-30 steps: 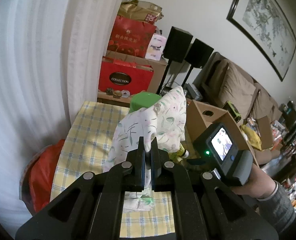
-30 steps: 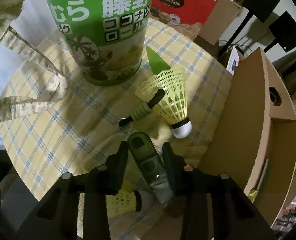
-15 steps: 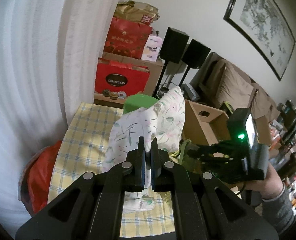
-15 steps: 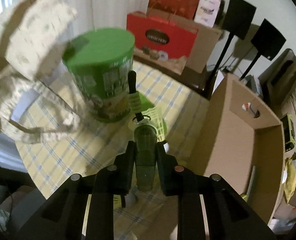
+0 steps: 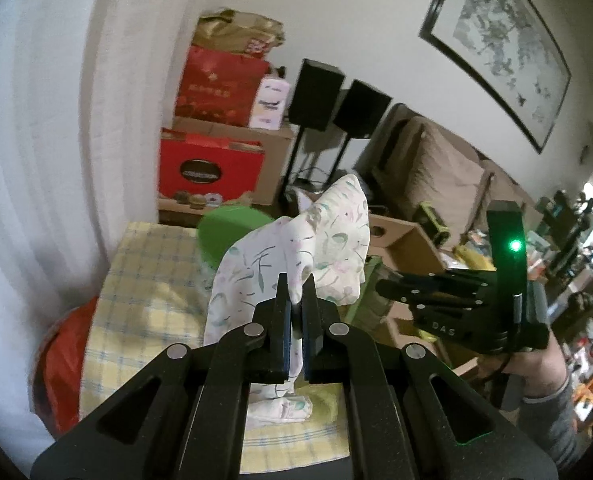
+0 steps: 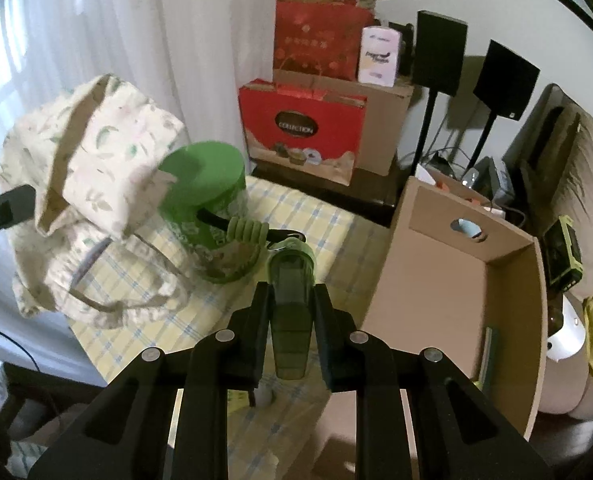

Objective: Organize objects
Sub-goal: 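Hold the tote bag up with the left tool while the right tool grasps the dark phone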

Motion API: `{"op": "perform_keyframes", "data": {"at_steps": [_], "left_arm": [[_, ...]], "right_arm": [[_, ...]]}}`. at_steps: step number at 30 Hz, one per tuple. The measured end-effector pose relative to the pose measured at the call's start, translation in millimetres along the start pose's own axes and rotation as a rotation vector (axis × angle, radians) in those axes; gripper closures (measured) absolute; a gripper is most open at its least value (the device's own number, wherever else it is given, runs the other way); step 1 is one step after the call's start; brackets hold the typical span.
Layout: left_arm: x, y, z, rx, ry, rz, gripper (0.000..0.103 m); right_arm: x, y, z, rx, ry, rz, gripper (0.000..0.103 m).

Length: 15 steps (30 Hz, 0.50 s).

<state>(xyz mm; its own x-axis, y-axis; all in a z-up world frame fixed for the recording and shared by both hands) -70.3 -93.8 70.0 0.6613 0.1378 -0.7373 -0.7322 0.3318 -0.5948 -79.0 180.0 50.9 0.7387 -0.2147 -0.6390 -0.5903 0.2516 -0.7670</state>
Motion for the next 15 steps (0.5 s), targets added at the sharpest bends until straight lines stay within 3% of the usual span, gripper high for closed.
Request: {"op": "perform_keyframes", "data": {"at_steps": [8,15], "left_arm": [[-20.6,-9.5,54.4,0.04,0.09,0.033,0.099],[-39.6,-8.4,102.4,0.123,0.108,0.025,0.099]], "right_arm": [[0.9,-39.3,25.2,0.0,0.059,0.049,0.083],[9.5,-70.1,57.9,0.045,0.113,0.071,0.083]]}}
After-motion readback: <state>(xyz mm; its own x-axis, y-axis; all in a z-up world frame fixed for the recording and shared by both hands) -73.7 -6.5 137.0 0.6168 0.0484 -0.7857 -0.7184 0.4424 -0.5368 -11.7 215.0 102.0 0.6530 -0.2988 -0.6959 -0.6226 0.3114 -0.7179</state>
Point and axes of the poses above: each gripper's, at about its wrist camera, not at the fingertips, and y roughly the way its jaws point, z to its right, x to its underside, the point moved 1 cm from there along y, roughly the way its jaws point, and after that the axes turned 3 degrees about -x, right-handed, at the moved point
